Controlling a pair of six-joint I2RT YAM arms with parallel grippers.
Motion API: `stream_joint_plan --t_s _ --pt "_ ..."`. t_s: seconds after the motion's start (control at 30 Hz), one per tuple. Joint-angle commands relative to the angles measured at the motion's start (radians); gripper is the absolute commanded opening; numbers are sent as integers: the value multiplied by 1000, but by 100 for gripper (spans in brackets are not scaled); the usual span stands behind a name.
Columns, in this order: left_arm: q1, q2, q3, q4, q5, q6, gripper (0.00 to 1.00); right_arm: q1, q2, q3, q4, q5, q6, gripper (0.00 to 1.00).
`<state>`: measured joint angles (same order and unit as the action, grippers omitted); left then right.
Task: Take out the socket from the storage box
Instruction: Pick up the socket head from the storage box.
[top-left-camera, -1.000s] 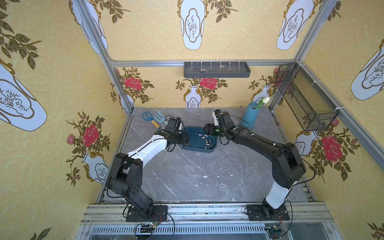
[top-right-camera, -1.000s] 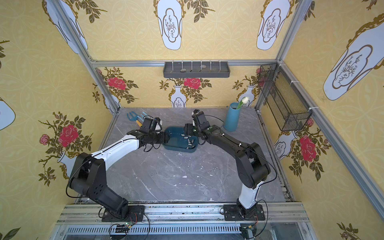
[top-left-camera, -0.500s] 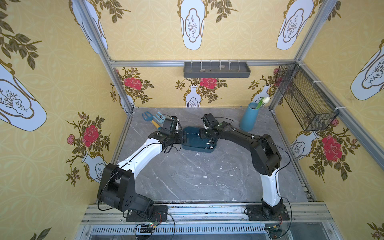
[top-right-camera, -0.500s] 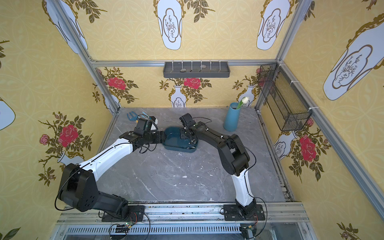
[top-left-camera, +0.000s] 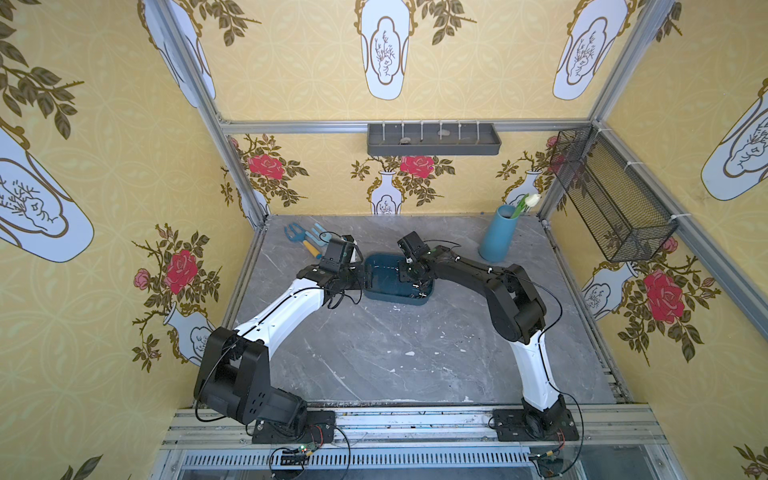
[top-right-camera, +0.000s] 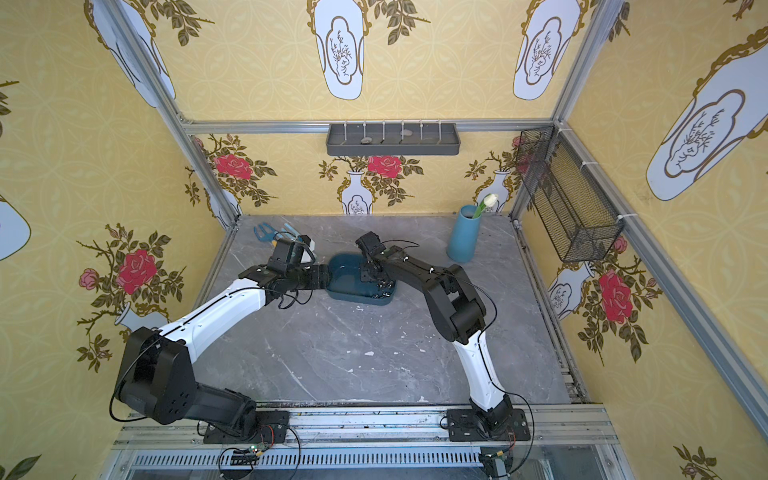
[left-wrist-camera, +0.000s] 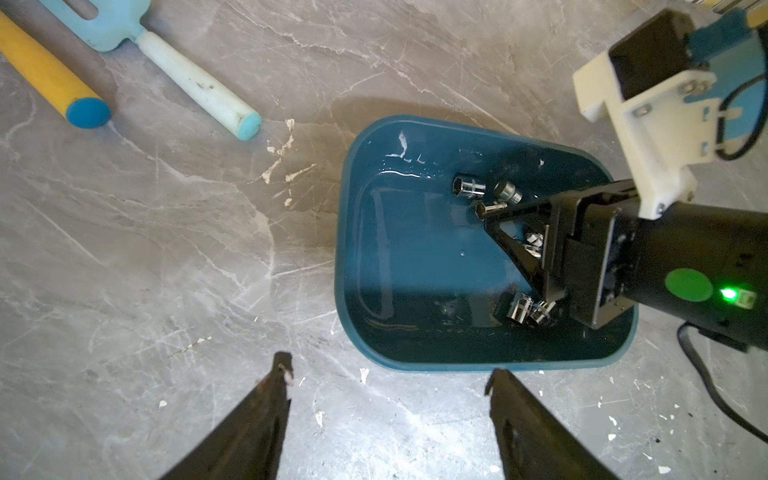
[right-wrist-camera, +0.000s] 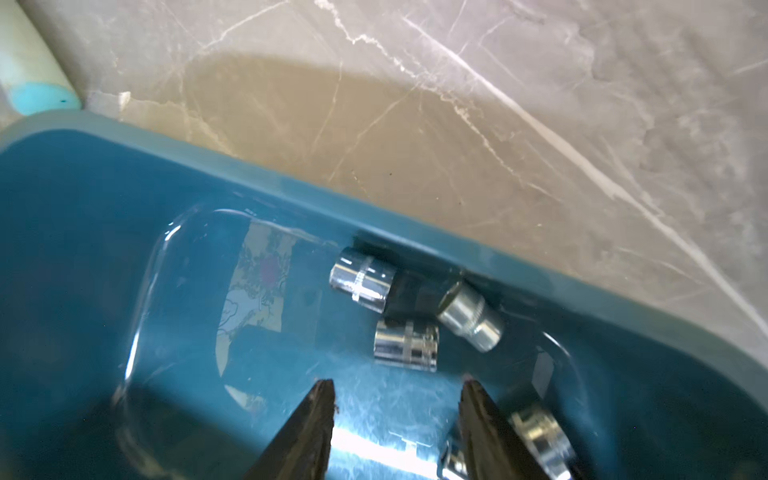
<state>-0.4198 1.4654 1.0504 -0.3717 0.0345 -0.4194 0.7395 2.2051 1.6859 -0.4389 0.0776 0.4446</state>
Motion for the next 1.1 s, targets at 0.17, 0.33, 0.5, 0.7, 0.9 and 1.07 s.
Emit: stream_joint_plan --t_s 0.17,0.33,0.5,0.7,0.9,1.07 --pt "1 -6 -8 17 4 5 80 1 40 33 4 35 1 52" --pt "0 -10 -10 20 4 5 80 1 52 39 13 45 0 50" --pt "0 -14 -10 18 0 7 81 1 74 59 11 55 -1 49" --pt "1 -16 -10 18 -3 11 81 2 96 84 6 68 -9 46" --pt "0 -23 -8 16 -6 15 81 5 105 95 0 76 -12 38" --pt "0 -30 -5 13 -9 19 81 9 80 84 -4 87 -13 31"
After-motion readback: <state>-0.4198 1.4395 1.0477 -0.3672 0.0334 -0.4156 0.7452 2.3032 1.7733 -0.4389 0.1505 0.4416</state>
